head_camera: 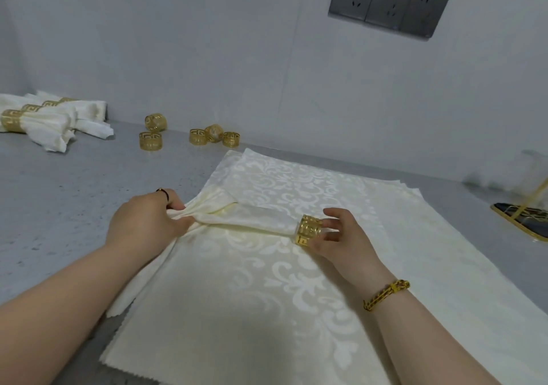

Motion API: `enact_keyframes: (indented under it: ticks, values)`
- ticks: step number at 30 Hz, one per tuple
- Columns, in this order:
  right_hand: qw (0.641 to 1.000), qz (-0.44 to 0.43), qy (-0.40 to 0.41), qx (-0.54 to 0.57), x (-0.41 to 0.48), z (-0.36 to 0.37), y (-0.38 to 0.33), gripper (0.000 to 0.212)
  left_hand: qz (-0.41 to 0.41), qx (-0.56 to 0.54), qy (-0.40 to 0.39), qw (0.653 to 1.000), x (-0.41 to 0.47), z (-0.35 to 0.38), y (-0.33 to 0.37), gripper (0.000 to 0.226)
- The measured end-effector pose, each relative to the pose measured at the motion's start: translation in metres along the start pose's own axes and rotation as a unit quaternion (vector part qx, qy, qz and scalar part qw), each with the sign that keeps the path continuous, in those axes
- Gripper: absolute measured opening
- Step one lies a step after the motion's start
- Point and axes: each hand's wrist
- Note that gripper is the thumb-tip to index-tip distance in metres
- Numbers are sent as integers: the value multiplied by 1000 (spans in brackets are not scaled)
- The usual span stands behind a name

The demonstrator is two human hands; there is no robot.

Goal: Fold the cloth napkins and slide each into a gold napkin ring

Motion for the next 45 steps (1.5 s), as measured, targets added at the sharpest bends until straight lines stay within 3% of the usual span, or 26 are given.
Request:
enact_keyframes:
  ticks: [9, 19, 26, 27, 31, 34, 37, 40, 43, 45]
  values:
    - [997, -45, -15, 67, -3, 6, -3, 47, 31, -119, -40, 992, -5, 0, 16, 21]
    - [976, -104, -44, 187, -13, 1, -17, 40, 47, -142, -38, 988, -20, -8, 39, 24]
    - [995, -39, -51, 73, -15, -2, -11, 7, 88, -77, -113, 987, -26, 7, 42, 25]
    - [996, -23, -58, 66, -14, -2, -9, 11, 91, -75, -113, 987, -26, 8, 42, 25]
    - [977, 74, -126, 158, -12, -7, -10, 29, 90, -76, -113, 987, -25, 9, 40, 27]
    - [953, 130, -144, 234, -11, -12, -12, 27, 94, -82, -115, 985, -24, 9, 38, 27]
    - [950, 143, -151, 233, -10, -18, -12, 16, 93, -73, -116, 986, -24, 9, 37, 26]
    - [969, 145, -102, 173, -9, -22, -11, 8, 100, -59, -123, 986, -23, 9, 36, 27]
    - [991, 92, 9, 101, -6, -26, -7, 22, 111, -57, -126, 984, -23, 9, 36, 30]
    - [990, 56, 25, 130, -5, -27, -7, 27, 111, -55, -127, 984, -23, 9, 37, 31]
Point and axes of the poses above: each hand's wrist, its own x-axis towards the middle knuckle, its own z-axis out of the palm, y = z × x, and after that the axes turned 8 degrees about z, right-handed
